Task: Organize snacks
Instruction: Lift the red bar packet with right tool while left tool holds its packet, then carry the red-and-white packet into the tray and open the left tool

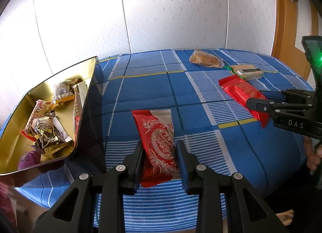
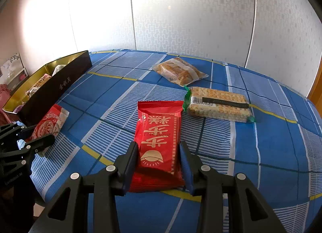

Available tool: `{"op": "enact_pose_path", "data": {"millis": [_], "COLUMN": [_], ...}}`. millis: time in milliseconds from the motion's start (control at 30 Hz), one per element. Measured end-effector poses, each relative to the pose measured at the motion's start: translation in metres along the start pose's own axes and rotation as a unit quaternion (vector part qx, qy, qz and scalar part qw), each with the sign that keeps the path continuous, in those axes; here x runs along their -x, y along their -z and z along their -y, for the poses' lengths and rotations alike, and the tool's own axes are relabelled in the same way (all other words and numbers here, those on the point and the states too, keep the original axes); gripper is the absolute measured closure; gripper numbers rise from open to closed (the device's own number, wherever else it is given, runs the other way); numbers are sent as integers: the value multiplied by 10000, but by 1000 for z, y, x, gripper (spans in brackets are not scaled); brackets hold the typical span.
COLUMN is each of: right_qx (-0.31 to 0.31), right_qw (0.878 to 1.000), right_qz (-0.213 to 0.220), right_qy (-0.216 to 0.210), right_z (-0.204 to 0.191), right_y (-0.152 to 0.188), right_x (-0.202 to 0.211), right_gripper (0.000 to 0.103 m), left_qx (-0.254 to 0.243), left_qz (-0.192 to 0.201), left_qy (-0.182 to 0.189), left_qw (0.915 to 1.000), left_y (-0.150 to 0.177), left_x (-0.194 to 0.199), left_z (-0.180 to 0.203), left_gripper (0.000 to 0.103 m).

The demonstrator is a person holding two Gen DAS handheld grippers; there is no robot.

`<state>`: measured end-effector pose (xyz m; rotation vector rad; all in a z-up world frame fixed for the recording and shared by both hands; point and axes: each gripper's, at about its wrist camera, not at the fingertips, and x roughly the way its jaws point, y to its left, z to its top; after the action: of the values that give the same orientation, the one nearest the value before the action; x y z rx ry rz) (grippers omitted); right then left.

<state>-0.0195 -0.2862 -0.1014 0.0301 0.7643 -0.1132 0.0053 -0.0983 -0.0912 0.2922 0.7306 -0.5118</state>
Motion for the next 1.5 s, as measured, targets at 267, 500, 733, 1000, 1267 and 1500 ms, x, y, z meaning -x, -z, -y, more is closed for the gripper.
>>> {"op": "enact_pose_path", "data": {"millis": [267,500,733,1000,1267,1500], "right_qx": [35,83,80,82,86,90], "right_qw": [10000,9999,9999,9999,9999,9999], "right_qz": [18,22,28,31,30,31], "right_qy": [52,97,89,86,90,88], "right_z": [-1,-3,-3,-3,-3,-3], "right_y": [0,1,1,1,0,1], "right_x": [0,0,-1,0,0,-1], "right_gripper": [62,61,61,61,61,61], "left_qx": [-31,-13,-44,-39,114,255], "left_qz": [-30,-70,-143,-265,-180,16], "left_qy": [-30,-37,-46,-3,244,354], "left_qw": [10000,10000,9999,9996,9995,9990], "left_y": [0,0,-1,-1,-7,-22], "left_x": [0,0,0,5,27,50], "left_z": [0,0,0,1,4,-3], "left_gripper": [71,71,72,73,73,73]}}
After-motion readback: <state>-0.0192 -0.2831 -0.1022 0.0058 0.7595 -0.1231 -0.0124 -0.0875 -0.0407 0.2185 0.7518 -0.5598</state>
